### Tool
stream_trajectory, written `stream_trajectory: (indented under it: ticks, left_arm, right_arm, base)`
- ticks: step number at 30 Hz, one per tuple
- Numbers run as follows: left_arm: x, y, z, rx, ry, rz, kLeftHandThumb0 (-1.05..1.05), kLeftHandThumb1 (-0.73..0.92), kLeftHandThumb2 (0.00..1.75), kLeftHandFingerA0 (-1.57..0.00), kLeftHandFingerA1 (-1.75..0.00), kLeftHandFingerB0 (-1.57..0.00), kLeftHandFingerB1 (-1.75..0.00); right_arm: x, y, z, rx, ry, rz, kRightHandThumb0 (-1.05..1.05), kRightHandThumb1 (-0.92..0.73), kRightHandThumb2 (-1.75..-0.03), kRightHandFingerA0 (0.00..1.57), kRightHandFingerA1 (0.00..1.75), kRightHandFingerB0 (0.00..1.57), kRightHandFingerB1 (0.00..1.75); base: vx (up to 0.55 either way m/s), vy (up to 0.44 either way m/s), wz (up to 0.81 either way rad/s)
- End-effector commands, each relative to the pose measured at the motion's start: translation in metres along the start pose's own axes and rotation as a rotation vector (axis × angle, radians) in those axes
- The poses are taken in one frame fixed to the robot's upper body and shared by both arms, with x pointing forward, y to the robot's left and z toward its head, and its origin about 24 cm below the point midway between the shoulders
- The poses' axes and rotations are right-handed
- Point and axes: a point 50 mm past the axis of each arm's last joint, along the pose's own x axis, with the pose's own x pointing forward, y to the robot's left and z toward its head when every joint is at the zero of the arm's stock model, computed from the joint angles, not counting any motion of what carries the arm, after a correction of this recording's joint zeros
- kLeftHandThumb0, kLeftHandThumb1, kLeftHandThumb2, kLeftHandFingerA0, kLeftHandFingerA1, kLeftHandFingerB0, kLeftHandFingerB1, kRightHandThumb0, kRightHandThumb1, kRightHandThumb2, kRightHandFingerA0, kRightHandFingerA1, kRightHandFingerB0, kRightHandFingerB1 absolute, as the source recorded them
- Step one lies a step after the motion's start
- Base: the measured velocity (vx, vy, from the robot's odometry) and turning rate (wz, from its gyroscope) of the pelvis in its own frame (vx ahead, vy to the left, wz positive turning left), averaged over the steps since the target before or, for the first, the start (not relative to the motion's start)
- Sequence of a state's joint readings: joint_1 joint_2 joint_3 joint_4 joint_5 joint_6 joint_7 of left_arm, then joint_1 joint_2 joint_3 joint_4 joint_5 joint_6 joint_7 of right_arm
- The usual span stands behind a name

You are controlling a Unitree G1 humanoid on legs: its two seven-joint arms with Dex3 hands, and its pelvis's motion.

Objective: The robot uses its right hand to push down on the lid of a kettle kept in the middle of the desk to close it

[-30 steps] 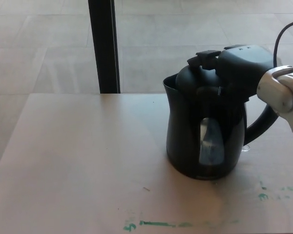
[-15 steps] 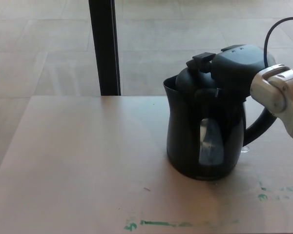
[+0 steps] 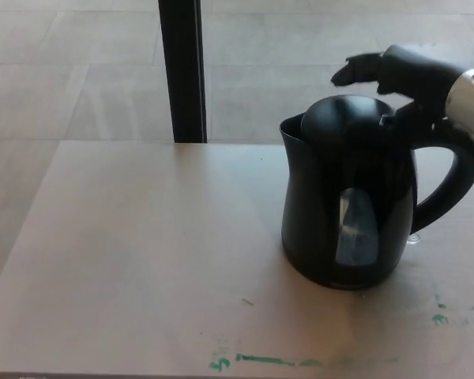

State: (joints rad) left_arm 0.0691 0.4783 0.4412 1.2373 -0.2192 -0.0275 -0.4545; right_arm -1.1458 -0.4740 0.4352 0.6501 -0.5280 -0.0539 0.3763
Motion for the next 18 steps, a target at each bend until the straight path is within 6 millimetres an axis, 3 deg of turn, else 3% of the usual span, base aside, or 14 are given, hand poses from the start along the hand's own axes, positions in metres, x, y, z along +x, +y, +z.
stream_trajectory:
  ticks: [1, 5, 7, 11, 12, 14, 15, 16, 17, 18]
  left_arm:
    - [-0.004, 0.008, -0.002, -0.024, 0.012, 0.024, -0.78, 0.72, 0.62, -0.38, -0.43, -0.37, -0.36]
    - [-0.005, 0.009, -0.005, 0.007, 0.019, 0.021, -0.82, 0.69, 0.72, -0.38, -0.46, -0.33, -0.39]
    - [-0.006, 0.01, -0.008, -0.002, 0.023, 0.025, -0.78, 0.74, 0.63, -0.37, -0.45, -0.35, -0.37]
    - [-0.008, 0.011, -0.01, -0.02, 0.02, 0.003, -0.83, 0.68, 0.69, -0.33, -0.46, -0.3, -0.38]
    - [-0.008, 0.011, -0.012, -0.034, 0.027, 0.02, -0.76, 0.73, 0.62, -0.38, -0.45, -0.38, -0.38]
    - [-0.008, 0.011, -0.013, -0.042, 0.03, 0.029, -0.76, 0.73, 0.62, -0.38, -0.45, -0.38, -0.38]
    - [-0.009, 0.012, -0.015, -0.036, 0.038, 0.035, -0.77, 0.61, 1.0, -0.38, -0.56, -0.28, -0.48]
    - [-0.008, 0.012, -0.016, -0.049, 0.035, 0.042, -0.73, 0.58, 1.0, -0.4, -0.59, -0.25, -0.47]
    - [-0.009, 0.012, -0.015, -0.04, 0.035, 0.038, -0.77, 0.73, 0.62, -0.43, -0.49, -0.4, -0.38]
    - [-0.009, 0.013, -0.016, -0.038, 0.038, 0.038, -0.77, 0.73, 0.62, -0.43, -0.48, -0.4, -0.38]
  right_arm:
    - [-0.003, -0.024, -0.001, 0.09, -0.033, -0.052, -0.74, -0.74, -0.63, 0.43, 0.51, 0.34, 0.34]
    - [-0.013, -0.041, -0.013, 0.14, 0.002, -0.122, -0.74, -0.73, -0.63, 0.44, 0.48, 0.34, 0.32]
    - [-0.021, -0.043, -0.025, 0.146, 0.019, -0.147, -0.73, -0.72, -0.62, 0.44, 0.46, 0.34, 0.31]
    - [-0.038, -0.049, -0.045, 0.16, 0.056, -0.163, -0.75, -0.73, -0.63, 0.43, 0.44, 0.33, 0.31]
    - [-0.049, -0.051, -0.057, 0.168, 0.075, -0.172, -0.74, -0.73, -0.63, 0.43, 0.42, 0.33, 0.31]
    - [-0.052, -0.052, -0.06, 0.171, 0.08, -0.174, -0.74, -0.73, -0.63, 0.43, 0.42, 0.33, 0.31]
    - [-0.066, -0.055, -0.075, 0.176, 0.113, -0.185, -0.73, -0.73, -0.63, 0.43, 0.42, 0.33, 0.31]
    - [-0.076, -0.055, -0.086, 0.2, 0.132, -0.204, -0.72, -0.72, -0.62, 0.45, 0.42, 0.35, 0.31]
    - [-0.087, -0.056, -0.097, 0.211, 0.168, -0.214, -0.72, -0.72, -0.63, 0.45, 0.42, 0.34, 0.31]
    - [-0.091, -0.056, -0.102, 0.222, 0.18, -0.225, -0.7, -0.7, -0.62, 0.47, 0.41, 0.37, 0.32]
  base:
    - [0.0, 0.0, 0.0]
    - [0.0, 0.0, 0.0]
    - [0.0, 0.0, 0.0]
    - [0.0, 0.0, 0.0]
    - [0.0, 0.0, 0.0]
    - [-0.02, -0.003, 0.03]
    - [0.0, 0.0, 0.0]
    - [0.0, 0.0, 0.0]
    - [0.0, 0.0, 0.0]
    - [0.0, 0.0, 0.0]
